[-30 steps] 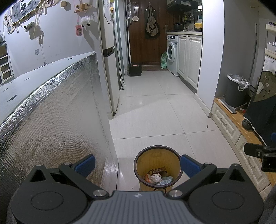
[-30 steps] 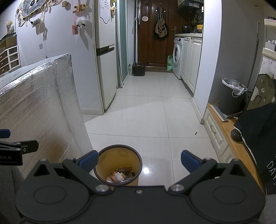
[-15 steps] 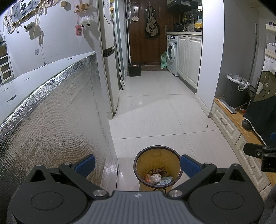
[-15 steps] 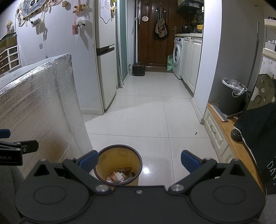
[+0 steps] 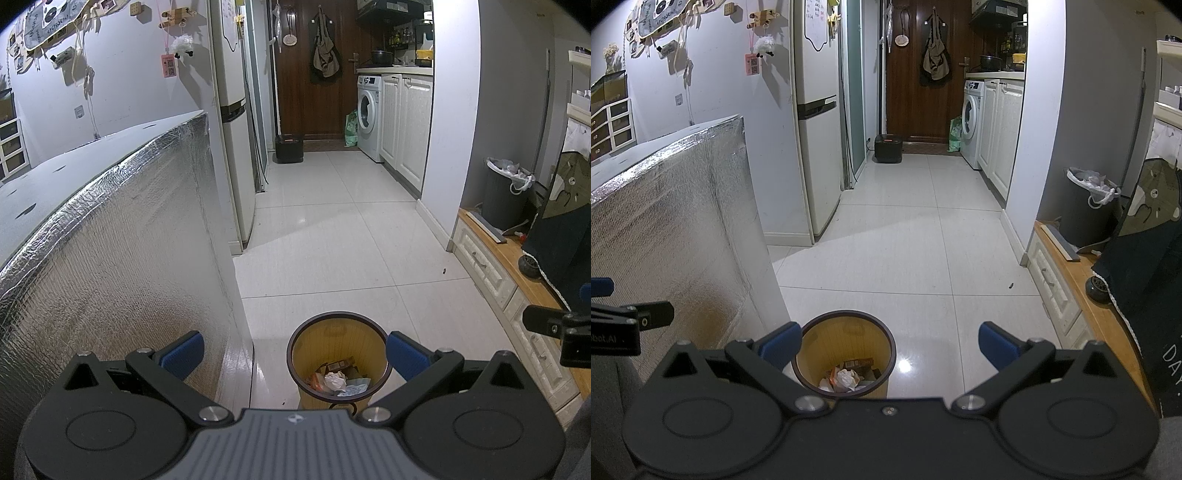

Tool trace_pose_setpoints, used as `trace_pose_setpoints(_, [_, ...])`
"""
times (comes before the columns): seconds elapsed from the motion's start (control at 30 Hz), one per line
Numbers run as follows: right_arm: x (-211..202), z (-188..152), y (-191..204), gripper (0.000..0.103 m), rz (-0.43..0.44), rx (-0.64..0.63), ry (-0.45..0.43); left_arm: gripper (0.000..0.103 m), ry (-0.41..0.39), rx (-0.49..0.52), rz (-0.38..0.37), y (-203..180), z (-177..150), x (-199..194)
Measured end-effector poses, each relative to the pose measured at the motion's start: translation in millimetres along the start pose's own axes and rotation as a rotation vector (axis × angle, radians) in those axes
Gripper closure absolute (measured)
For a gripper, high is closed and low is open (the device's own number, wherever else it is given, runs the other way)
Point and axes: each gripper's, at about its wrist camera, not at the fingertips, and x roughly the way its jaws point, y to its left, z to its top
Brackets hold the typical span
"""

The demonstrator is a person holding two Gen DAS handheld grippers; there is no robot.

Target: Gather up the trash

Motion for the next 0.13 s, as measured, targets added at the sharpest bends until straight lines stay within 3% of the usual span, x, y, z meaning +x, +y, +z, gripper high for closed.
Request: trace_pose_setpoints(0.13, [0.0, 0.0, -0.1, 0.0, 0.001, -0.001, 0.0, 0.0, 0.001, 0.004, 0.002, 0.2, -0.8, 1.1])
